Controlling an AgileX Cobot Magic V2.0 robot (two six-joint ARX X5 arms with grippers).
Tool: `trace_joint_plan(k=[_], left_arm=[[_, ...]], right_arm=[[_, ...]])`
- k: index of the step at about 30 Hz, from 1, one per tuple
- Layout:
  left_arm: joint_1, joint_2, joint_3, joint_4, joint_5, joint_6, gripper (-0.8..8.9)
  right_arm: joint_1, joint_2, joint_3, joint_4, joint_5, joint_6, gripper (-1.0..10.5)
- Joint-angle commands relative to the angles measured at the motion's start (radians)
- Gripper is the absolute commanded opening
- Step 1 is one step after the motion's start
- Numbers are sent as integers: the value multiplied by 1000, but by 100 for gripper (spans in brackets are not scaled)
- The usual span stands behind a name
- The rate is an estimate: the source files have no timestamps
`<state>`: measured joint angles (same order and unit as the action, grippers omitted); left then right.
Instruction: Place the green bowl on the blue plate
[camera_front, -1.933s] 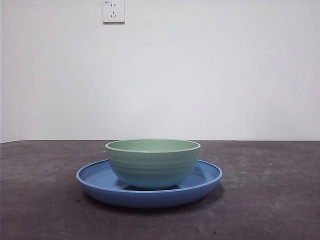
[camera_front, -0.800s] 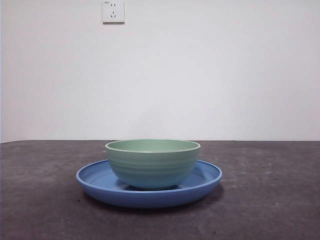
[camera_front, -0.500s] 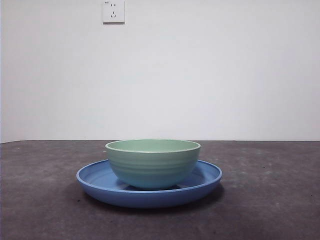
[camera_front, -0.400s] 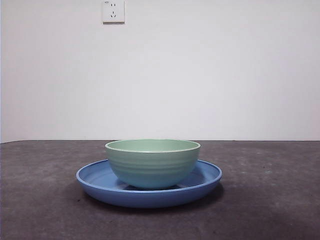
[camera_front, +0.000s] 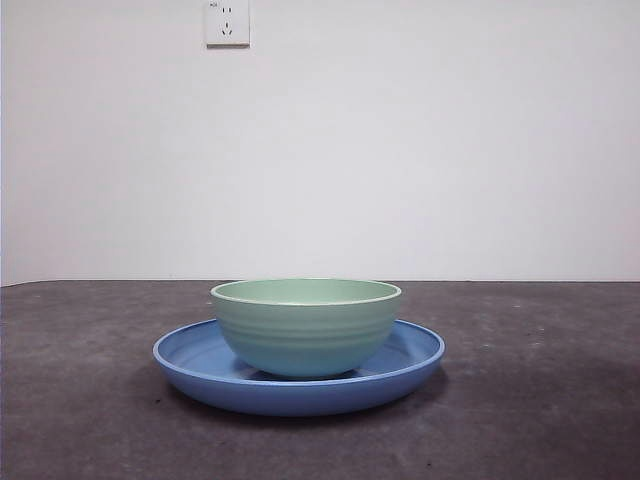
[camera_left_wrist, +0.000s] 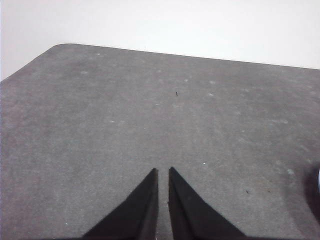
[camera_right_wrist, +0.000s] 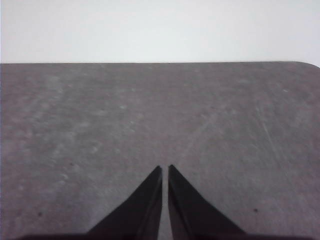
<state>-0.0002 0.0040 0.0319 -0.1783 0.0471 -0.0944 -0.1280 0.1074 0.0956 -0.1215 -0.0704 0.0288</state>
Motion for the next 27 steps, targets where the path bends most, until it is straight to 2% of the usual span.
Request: trace_joint_plan(k=[1, 5, 9, 14, 20, 27], left_arm=[[3, -1, -20, -8, -7, 7, 32], [3, -1, -20, -8, -7, 7, 32], [3, -1, -20, -8, -7, 7, 32], [3, -1, -20, -8, -7, 7, 32], [3, -1, -20, -8, -7, 7, 32], [3, -1, -20, -8, -7, 7, 32]], right_arm=[[23, -30, -29, 16, 24, -11, 19], [68, -55, -53, 16, 47, -14, 19], [115, -82, -84, 12, 130, -14, 19], [123, -104, -85, -53, 185, -16, 19], [123, -104, -85, -53, 166, -14, 19], [118, -104, -85, -56, 68, -4, 19]])
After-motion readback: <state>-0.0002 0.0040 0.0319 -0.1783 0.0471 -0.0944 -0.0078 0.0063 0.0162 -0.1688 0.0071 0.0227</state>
